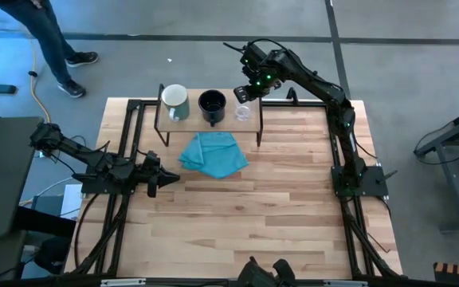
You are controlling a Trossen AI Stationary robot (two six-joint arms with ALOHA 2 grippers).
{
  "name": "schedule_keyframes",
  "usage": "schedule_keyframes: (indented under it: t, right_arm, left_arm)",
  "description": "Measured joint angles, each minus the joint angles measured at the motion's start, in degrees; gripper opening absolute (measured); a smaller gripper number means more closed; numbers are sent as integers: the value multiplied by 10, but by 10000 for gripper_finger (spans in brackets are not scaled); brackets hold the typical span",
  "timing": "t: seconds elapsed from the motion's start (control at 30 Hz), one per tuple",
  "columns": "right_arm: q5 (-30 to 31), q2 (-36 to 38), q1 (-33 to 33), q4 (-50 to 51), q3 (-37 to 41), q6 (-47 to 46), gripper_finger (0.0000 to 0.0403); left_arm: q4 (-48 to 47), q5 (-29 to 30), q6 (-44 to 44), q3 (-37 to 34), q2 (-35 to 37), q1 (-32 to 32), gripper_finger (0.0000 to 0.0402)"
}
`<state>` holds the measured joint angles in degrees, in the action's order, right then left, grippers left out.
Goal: Stack small to large cups/mugs on shelf
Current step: Return to Home Position
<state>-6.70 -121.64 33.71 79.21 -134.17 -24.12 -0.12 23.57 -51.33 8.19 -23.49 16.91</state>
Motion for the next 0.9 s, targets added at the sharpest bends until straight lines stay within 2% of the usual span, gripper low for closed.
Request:
schedule_keyframes:
  t: [0.27,0.9]
  right_arm:
    - [0,0,0,0,0,0,133]
    - [-12,17,0,7,-9,-3,134]
  left_arm:
    - [0,0,0,0,0,0,26]
    - [1,0,0,0,0,0,26]
